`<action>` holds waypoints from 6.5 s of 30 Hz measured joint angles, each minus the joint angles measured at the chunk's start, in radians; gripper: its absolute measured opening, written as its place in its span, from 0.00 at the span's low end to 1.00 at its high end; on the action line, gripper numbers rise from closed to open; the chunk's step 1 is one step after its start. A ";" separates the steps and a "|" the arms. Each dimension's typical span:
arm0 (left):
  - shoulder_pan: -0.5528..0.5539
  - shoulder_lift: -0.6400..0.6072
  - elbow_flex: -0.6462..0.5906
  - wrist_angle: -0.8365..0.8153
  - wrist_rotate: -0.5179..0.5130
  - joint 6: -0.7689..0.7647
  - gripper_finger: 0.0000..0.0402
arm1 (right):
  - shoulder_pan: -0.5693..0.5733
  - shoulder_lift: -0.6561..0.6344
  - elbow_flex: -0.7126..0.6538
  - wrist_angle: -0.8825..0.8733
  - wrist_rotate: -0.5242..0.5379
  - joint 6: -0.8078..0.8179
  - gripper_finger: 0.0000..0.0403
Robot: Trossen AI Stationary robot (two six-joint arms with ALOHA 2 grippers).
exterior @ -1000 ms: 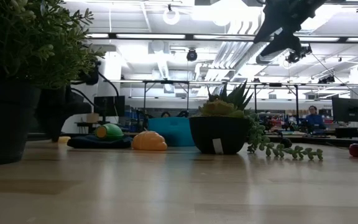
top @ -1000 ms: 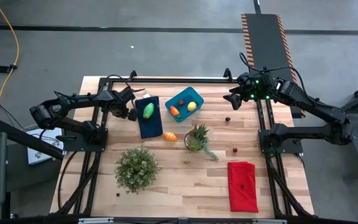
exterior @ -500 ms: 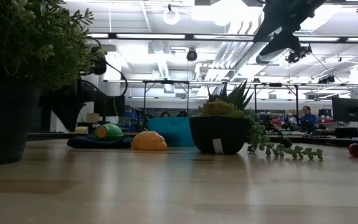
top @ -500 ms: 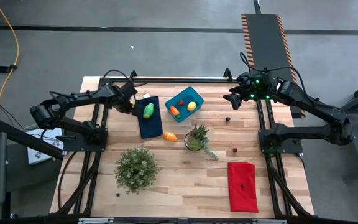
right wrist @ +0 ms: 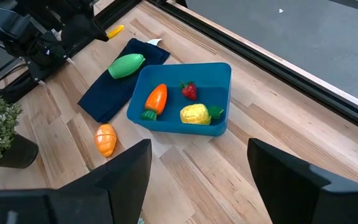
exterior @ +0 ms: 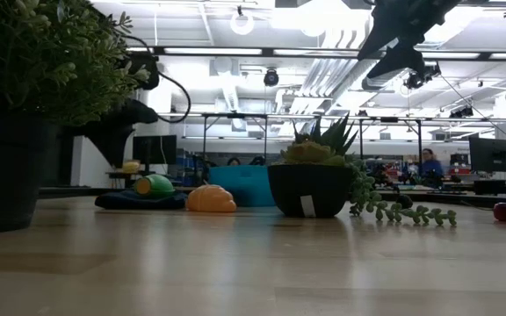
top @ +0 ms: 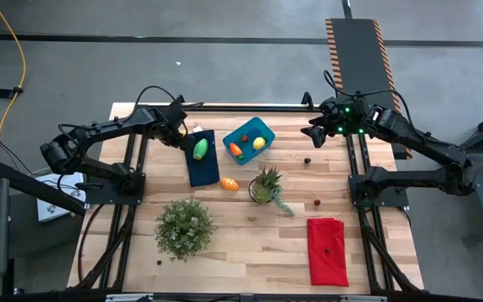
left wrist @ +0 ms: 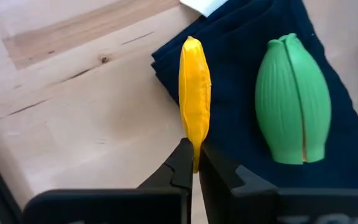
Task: Pick and placing Produce into tupperware
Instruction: Put the yellow corn into the blue bin
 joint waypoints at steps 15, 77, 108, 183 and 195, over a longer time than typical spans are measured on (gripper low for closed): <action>-0.090 -0.008 0.132 -0.035 0.064 0.029 0.02 | 0.000 0.000 0.000 0.043 0.001 0.000 0.64; -0.536 -0.319 0.242 0.214 -0.074 -0.029 0.02 | 0.000 0.002 0.000 0.044 0.000 0.003 0.64; -0.188 0.045 0.614 -0.085 0.192 0.438 0.02 | 0.000 0.008 0.000 0.081 0.000 0.008 0.64; -0.275 0.739 0.892 -0.004 0.195 0.354 0.02 | 0.000 0.008 0.000 0.080 0.000 -0.027 0.64; -0.275 0.765 0.892 -0.021 0.171 0.314 0.02 | 0.000 0.008 0.000 0.080 0.000 -0.037 0.64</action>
